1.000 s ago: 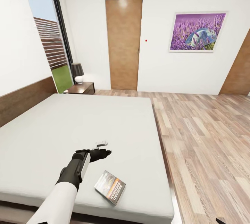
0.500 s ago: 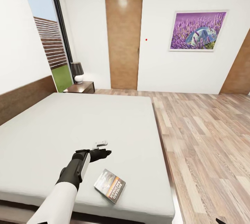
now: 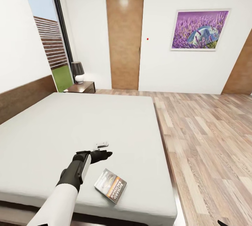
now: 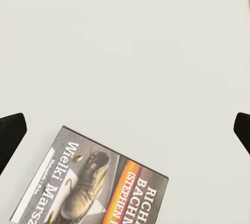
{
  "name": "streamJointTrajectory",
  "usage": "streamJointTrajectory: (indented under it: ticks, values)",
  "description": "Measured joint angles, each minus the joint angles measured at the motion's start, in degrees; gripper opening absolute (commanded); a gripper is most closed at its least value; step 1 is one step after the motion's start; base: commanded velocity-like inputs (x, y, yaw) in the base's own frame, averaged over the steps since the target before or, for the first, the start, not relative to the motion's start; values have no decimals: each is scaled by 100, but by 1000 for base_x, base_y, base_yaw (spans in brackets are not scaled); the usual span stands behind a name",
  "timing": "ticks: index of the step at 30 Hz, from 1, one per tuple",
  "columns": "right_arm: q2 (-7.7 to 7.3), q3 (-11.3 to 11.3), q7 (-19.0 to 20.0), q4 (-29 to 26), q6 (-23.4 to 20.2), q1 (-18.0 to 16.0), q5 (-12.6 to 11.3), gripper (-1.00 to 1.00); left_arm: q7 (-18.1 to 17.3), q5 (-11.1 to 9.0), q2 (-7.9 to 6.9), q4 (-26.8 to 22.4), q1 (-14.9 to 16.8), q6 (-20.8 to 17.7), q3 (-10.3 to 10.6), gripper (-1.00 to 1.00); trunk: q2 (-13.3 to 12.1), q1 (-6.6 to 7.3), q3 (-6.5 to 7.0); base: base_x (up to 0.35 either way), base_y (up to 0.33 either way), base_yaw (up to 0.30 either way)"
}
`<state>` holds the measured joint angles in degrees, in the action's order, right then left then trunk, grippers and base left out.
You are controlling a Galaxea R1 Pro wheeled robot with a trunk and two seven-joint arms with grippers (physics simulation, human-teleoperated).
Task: In the bedroom, move the book from the bed onto either nightstand, and place the two sandals side by side next to the bed.
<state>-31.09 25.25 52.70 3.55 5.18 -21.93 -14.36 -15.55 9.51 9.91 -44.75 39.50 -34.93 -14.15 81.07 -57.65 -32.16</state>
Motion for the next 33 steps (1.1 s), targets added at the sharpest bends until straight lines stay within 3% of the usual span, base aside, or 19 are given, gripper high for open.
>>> streamJointTrajectory:
  ticks: [33]
  values:
    - [2, 0, 0, -4, 1, 0, 0, 100, -8, -3, 0, 0, 0, 0, 0, 100, 1324, -725, -593, 0, 0, 0]
